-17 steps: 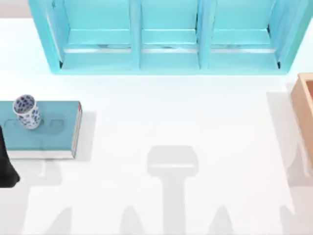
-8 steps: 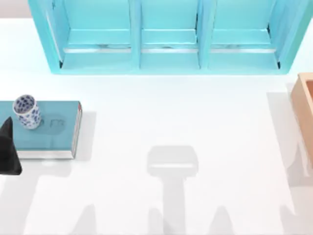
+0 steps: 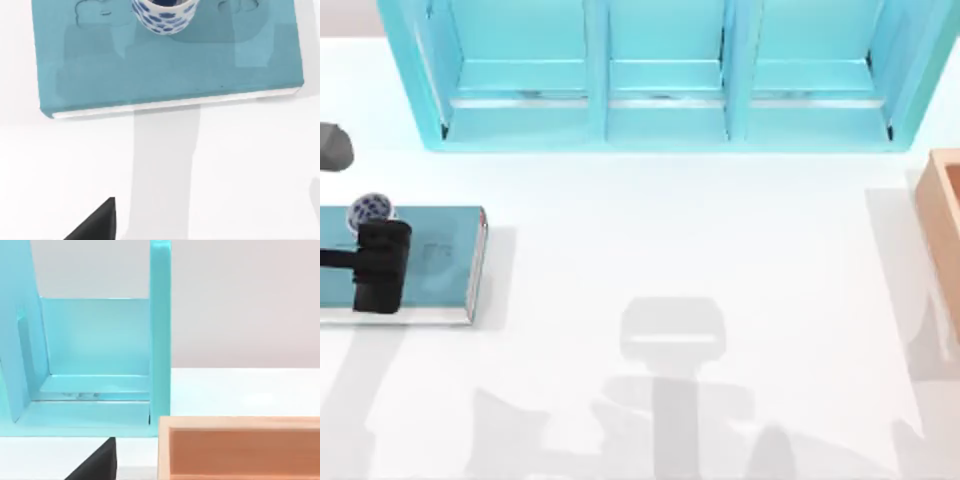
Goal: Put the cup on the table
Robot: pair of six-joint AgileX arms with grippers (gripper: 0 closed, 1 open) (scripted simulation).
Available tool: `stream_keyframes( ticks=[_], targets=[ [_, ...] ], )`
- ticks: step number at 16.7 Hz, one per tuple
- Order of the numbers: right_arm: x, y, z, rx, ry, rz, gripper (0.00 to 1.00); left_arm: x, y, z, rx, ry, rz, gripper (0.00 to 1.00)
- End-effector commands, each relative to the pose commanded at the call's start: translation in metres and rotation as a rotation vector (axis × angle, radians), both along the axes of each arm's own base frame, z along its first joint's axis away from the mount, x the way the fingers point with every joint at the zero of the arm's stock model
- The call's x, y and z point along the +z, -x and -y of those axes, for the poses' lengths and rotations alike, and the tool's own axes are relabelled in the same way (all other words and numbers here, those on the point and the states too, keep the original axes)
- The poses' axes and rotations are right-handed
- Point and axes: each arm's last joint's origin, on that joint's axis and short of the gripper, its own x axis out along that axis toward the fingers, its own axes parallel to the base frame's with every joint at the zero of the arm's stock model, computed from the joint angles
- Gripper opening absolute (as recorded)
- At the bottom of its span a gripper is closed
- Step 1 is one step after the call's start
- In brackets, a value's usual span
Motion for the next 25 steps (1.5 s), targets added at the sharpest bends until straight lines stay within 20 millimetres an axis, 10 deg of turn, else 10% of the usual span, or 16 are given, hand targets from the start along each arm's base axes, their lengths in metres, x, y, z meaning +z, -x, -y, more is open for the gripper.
stream_keyframes(
  ticks=[5,11,21,25],
  targets=[
    [0.000,0.000,0.000,0.000,0.000,0.000,1.00,0.000,-0.084,0.015,0.015,-0.076,-0.407,1.00],
    [0.000,0.000,0.000,0.000,0.000,0.000,1.00,0.012,-0.159,0.017,0.076,-0.067,-0.483,1.00],
    [0.000,0.000,0.000,0.000,0.000,0.000,1.00,0.019,-0.176,0.015,0.099,-0.047,-0.451,1.00],
    [0.000,0.000,0.000,0.000,0.000,0.000,1.00,-0.010,-0.179,0.014,0.104,-0.046,-0.454,1.00]
  ],
)
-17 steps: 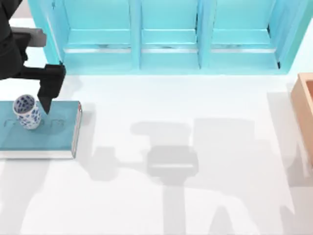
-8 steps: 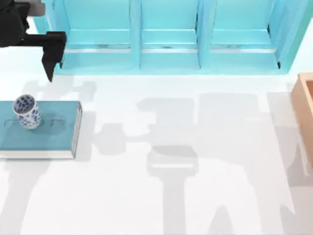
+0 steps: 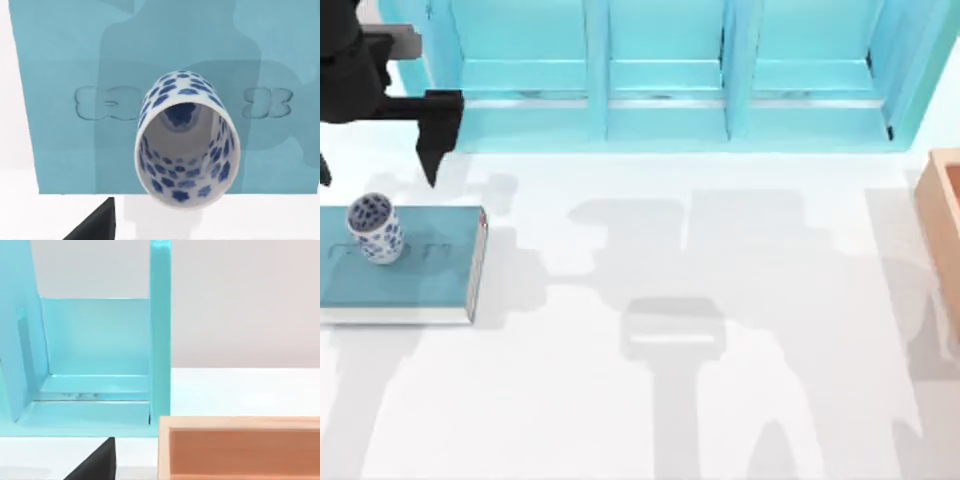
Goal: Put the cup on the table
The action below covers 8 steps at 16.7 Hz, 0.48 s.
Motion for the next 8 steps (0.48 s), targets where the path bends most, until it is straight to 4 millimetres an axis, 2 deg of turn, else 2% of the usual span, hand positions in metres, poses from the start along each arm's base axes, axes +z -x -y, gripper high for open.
stream_keyframes(
  ticks=[5,8],
  targets=[
    [0.000,0.000,0.000,0.000,0.000,0.000,1.00,-0.059,0.001,-0.001,0.000,0.000,0.004,1.00],
    [0.000,0.000,0.000,0.000,0.000,0.000,1.00,-0.070,0.003,-0.001,0.000,0.000,0.000,1.00]
  ],
)
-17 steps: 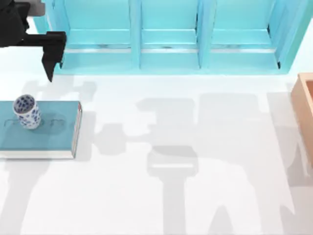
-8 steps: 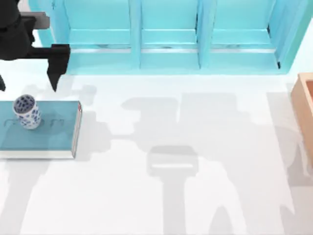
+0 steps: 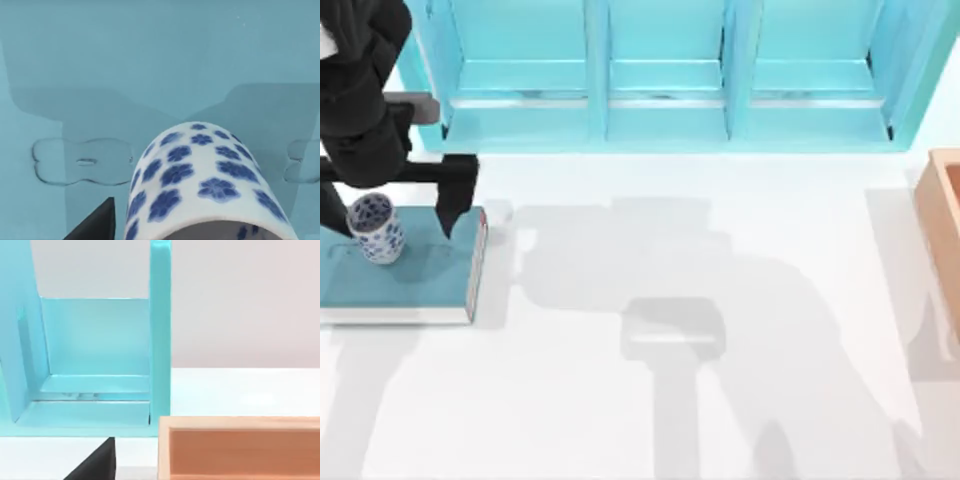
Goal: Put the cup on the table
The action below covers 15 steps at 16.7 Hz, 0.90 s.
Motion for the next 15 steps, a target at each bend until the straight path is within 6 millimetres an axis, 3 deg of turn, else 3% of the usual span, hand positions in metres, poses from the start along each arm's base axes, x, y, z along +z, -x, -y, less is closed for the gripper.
stream_keyframes(
  ticks=[3,15],
  targets=[
    [0.0000,0.0000,0.0000,0.000,0.000,0.000,1.00,0.0000,0.0000,0.0000,0.000,0.000,0.000,1.00],
    [0.0000,0.0000,0.0000,0.000,0.000,0.000,1.00,0.0000,0.0000,0.0000,0.000,0.000,0.000,0.10]
  ],
)
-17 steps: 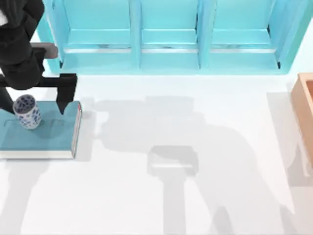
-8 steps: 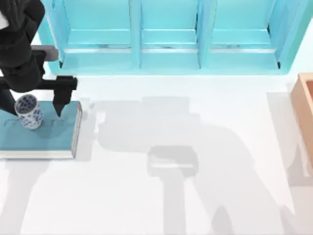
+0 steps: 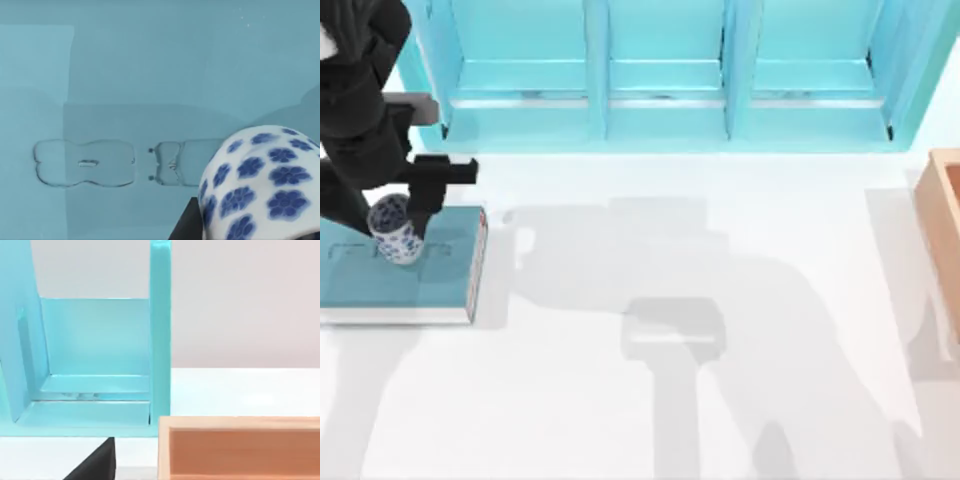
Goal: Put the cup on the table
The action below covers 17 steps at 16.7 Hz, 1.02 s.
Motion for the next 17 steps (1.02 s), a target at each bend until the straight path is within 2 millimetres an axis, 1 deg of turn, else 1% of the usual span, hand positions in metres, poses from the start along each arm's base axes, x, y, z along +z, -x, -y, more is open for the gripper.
stream_keyframes(
  ticks=[1,2,11,13,17],
  targets=[
    [0.000,0.000,0.000,0.000,0.000,0.000,1.00,0.000,0.000,0.000,0.000,0.000,0.000,0.02],
    [0.000,0.000,0.000,0.000,0.000,0.000,1.00,0.000,0.000,0.000,0.000,0.000,0.000,0.00],
    [0.000,0.000,0.000,0.000,0.000,0.000,1.00,0.002,0.000,0.001,-0.003,0.000,0.002,0.00],
    [0.000,0.000,0.000,0.000,0.000,0.000,1.00,0.012,-0.001,0.001,-0.004,0.001,0.005,0.00],
    [0.000,0.000,0.000,0.000,0.000,0.000,1.00,0.043,0.000,0.001,-0.005,0.000,-0.001,0.00]
  ],
)
